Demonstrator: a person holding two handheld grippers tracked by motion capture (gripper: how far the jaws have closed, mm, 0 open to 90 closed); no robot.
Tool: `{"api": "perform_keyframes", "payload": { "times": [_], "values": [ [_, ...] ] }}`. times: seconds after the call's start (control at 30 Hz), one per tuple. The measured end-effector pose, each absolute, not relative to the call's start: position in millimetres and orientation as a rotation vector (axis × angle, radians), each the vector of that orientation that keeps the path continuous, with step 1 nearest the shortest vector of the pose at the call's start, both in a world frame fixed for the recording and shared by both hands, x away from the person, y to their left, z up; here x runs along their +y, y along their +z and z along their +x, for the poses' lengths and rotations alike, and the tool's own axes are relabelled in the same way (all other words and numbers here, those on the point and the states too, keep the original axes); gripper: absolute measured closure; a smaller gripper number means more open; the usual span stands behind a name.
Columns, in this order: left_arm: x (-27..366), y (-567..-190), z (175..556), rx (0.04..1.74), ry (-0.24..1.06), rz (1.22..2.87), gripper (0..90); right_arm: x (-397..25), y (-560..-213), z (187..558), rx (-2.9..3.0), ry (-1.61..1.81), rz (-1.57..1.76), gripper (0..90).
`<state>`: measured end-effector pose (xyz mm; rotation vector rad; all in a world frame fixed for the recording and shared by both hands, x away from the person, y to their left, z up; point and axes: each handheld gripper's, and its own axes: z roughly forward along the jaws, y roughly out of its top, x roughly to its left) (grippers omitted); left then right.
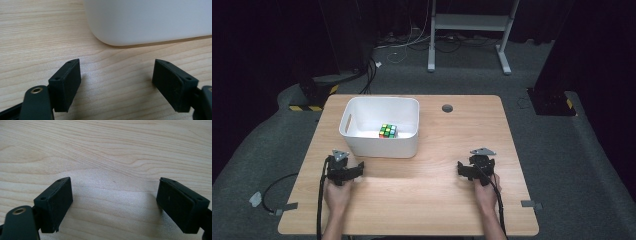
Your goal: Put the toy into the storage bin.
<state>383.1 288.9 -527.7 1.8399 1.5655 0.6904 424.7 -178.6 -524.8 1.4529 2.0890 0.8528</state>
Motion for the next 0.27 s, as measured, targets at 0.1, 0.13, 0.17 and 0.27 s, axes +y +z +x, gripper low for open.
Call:
{"api": "perform_keyframes", "payload": {
  "times": [0.1,0.13,0.17,0.27],
  "values": [
    [289.0,-527.7,383.1,1.565,0.688,1.839,22.5,-178.5,-524.8,424.7,2.089,0.853,1.453,13.6],
    [288.8,-527.7,383.2,1.565,0.689,1.839,22.4,-178.6,-524.8,424.7,2.089,0.853,1.453,13.6],
    [288.8,-527.7,383.2,1.565,0.689,1.840,22.4,-178.5,-524.8,424.7,2.088,0.853,1.454,13.6],
    [289.0,-527.7,383.1,1.564,0.687,1.839,22.2,-178.5,-524.8,424.6,2.088,0.853,1.454,13.6]
  ]
}}
